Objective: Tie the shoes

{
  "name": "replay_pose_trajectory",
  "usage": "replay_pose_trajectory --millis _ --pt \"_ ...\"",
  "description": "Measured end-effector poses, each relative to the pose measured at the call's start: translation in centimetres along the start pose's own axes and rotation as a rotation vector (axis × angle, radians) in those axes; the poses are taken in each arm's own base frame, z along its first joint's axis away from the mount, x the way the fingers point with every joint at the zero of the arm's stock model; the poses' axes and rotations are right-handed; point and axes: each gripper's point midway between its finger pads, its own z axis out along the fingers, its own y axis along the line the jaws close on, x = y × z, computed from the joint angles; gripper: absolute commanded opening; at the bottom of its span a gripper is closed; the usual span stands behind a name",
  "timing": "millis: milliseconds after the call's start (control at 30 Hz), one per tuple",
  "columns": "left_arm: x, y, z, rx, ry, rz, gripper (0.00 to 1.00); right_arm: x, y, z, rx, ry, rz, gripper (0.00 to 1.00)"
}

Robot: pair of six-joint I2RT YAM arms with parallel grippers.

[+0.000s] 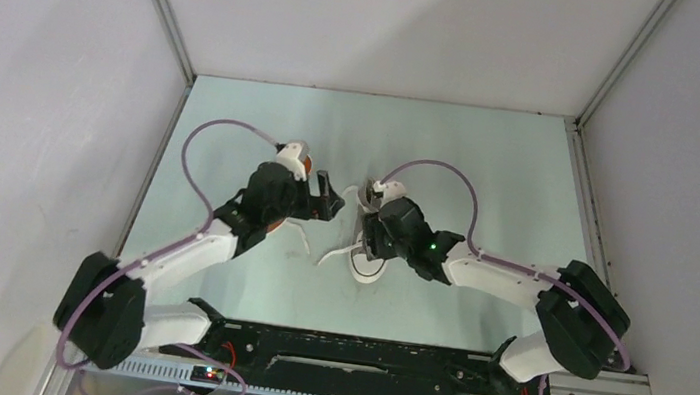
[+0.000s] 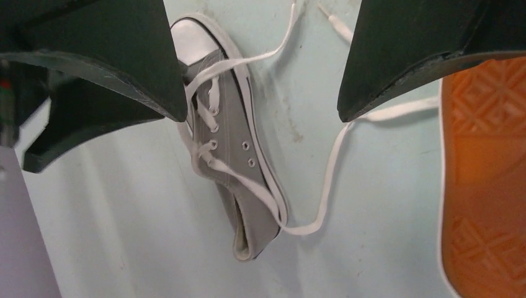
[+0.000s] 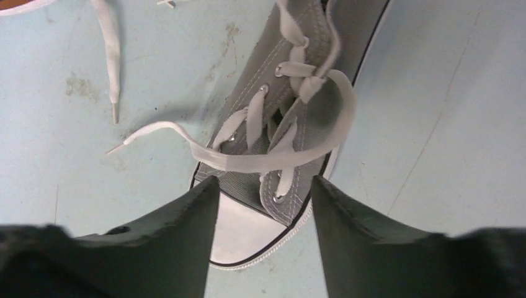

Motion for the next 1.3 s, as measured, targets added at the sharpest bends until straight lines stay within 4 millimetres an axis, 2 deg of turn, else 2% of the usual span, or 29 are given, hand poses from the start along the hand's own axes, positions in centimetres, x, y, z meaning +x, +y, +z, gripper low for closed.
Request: replay_pose_trajectory --millis 200,300,400,533,700,900,967,1000,1067,1133,1300 --pt "0.4 -0.5 3.3 -0.018 0.104 0.001 0.89 -1.6 -1.5 -1.6 -0.002 -0.036 0.087 0.5" --pt "1.6 0.3 4.1 -0.057 0.16 0.003 0.87 -2.9 -3.1 -2.1 -0.023 -0.054 0.184 0.49" --pt "2.5 1.3 4.2 -0.098 0.191 0.011 0.81 -3.3 -4.1 -2.1 -0.04 -0.048 0.265 0.48" --pt "3.7 3.4 4.5 -0.189 0.241 0.046 0.75 -2.7 -4.4 -1.4 -0.071 -0.003 0.36 0.43" --pt "4.2 5.1 5.7 -0.271 0.292 0.106 0.72 -0.5 -4.5 0.7 -0.088 0.091 0.46 0.42" --pt "5.5 6.7 6.7 -0.33 0.356 0.146 0.69 0.3 -3.5 2.1 -0.145 0.131 0.533 0.41" --pt "5.8 7.0 7.0 -0.342 0.377 0.155 0.67 0.4 -3.2 2.5 -0.167 0.138 0.547 0.33" --pt "5.8 7.1 7.2 -0.348 0.383 0.16 0.66 0.4 -3.2 2.6 -0.175 0.143 0.556 0.24" --pt "5.9 7.3 7.6 -0.354 0.393 0.168 0.64 0.3 -3.3 2.8 -0.196 0.151 0.578 0.13" --pt "6.0 7.4 7.9 -0.357 0.403 0.172 0.62 0.3 -3.6 2.8 -0.207 0.155 0.598 0.06" --pt "6.5 7.9 8.6 -0.389 0.434 0.201 0.52 -0.3 -4.5 2.8 -0.212 0.138 0.61 0.01"
